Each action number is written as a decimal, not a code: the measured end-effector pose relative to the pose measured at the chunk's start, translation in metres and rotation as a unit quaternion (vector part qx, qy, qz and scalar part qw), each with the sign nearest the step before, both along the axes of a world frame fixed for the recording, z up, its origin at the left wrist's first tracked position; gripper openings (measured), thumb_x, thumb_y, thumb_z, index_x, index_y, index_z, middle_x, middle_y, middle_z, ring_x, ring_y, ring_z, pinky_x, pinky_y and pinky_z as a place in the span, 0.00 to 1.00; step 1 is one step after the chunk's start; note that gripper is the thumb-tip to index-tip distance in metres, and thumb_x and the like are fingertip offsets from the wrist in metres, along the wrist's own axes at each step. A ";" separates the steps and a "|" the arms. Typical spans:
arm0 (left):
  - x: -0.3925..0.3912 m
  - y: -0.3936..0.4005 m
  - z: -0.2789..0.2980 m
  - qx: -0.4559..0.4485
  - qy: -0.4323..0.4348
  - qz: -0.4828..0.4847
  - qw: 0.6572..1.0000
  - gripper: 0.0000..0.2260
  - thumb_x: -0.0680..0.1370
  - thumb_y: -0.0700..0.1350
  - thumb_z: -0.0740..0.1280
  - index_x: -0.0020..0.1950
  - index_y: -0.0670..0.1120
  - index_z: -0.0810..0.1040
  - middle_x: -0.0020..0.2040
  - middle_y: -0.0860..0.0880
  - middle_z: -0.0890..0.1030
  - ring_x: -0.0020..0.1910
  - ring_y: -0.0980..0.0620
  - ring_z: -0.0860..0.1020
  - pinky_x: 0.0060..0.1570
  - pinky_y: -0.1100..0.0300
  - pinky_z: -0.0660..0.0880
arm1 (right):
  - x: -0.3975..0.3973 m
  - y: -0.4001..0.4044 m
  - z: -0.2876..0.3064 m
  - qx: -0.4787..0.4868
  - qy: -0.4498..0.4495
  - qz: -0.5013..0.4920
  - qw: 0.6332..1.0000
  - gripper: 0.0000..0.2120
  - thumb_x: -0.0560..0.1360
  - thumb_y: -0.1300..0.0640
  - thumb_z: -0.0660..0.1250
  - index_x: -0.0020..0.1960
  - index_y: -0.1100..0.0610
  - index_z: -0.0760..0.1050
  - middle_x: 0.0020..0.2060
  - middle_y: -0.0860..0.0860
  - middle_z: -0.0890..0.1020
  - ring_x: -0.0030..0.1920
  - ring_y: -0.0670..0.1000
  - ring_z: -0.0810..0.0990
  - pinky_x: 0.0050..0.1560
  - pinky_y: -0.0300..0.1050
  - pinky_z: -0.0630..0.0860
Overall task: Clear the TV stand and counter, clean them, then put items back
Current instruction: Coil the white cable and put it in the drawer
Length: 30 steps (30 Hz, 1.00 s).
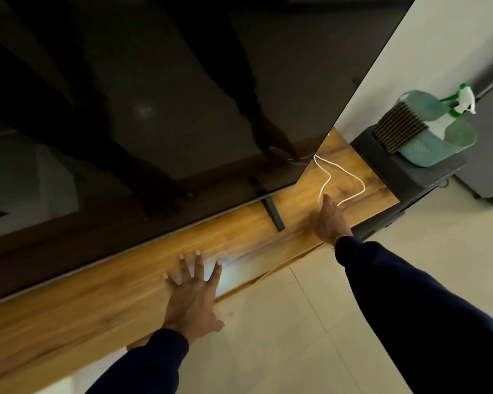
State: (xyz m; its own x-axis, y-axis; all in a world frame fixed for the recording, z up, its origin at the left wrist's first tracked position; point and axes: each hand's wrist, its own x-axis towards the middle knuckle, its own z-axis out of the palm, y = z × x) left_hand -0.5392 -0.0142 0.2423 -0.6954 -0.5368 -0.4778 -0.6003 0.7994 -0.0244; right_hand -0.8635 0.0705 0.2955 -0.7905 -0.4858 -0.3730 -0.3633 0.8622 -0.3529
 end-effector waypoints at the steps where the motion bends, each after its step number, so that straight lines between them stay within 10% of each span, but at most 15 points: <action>1: 0.000 -0.001 0.000 -0.003 -0.004 -0.002 1.000 0.59 0.66 0.73 0.69 0.80 0.53 0.34 0.78 0.33 0.34 0.76 0.24 0.42 0.70 0.26 0.53 | -0.001 -0.004 -0.004 -0.004 0.002 -0.010 1.000 0.28 0.84 0.56 0.61 0.80 0.58 0.55 0.72 0.60 0.71 0.67 0.62 0.75 0.66 0.57 0.75; 7: -0.004 -0.001 0.003 0.026 -0.017 0.008 0.999 0.60 0.63 0.76 0.65 0.80 0.53 0.32 0.78 0.34 0.32 0.76 0.25 0.38 0.71 0.26 0.50 | 0.007 0.011 -0.027 0.047 0.131 0.060 0.989 0.09 0.83 0.59 0.60 0.62 0.57 0.75 0.47 0.55 0.80 0.43 0.55 0.80 0.45 0.49 0.81; 20: 0.003 0.001 0.101 0.219 0.032 0.074 0.972 0.50 0.70 0.67 0.70 0.82 0.57 0.44 0.82 0.43 0.48 0.81 0.38 0.47 0.75 0.32 0.52 | 0.127 0.063 0.041 -0.103 0.081 0.042 0.991 0.08 0.82 0.57 0.65 0.55 0.53 0.83 0.43 0.47 0.84 0.38 0.42 0.80 0.42 0.30 0.72; 25: 0.035 0.027 0.171 0.388 0.239 0.236 0.858 0.32 0.77 0.59 0.69 0.78 0.53 0.64 0.72 0.51 0.73 0.70 0.50 0.72 0.68 0.56 0.71 | 0.222 0.077 0.105 -0.194 0.038 0.027 0.980 0.08 0.79 0.61 0.68 0.52 0.54 0.85 0.45 0.45 0.85 0.40 0.40 0.78 0.44 0.27 0.72; 30: 0.103 0.065 0.242 0.508 0.330 0.337 0.721 0.14 0.81 0.53 0.65 0.53 0.45 0.85 0.48 0.49 0.86 0.51 0.51 0.83 0.61 0.56 0.77 | 0.348 0.094 0.171 -0.281 -0.002 0.043 0.959 0.10 0.76 0.66 0.72 0.50 0.53 0.86 0.38 0.41 0.86 0.37 0.41 0.83 0.40 0.26 0.74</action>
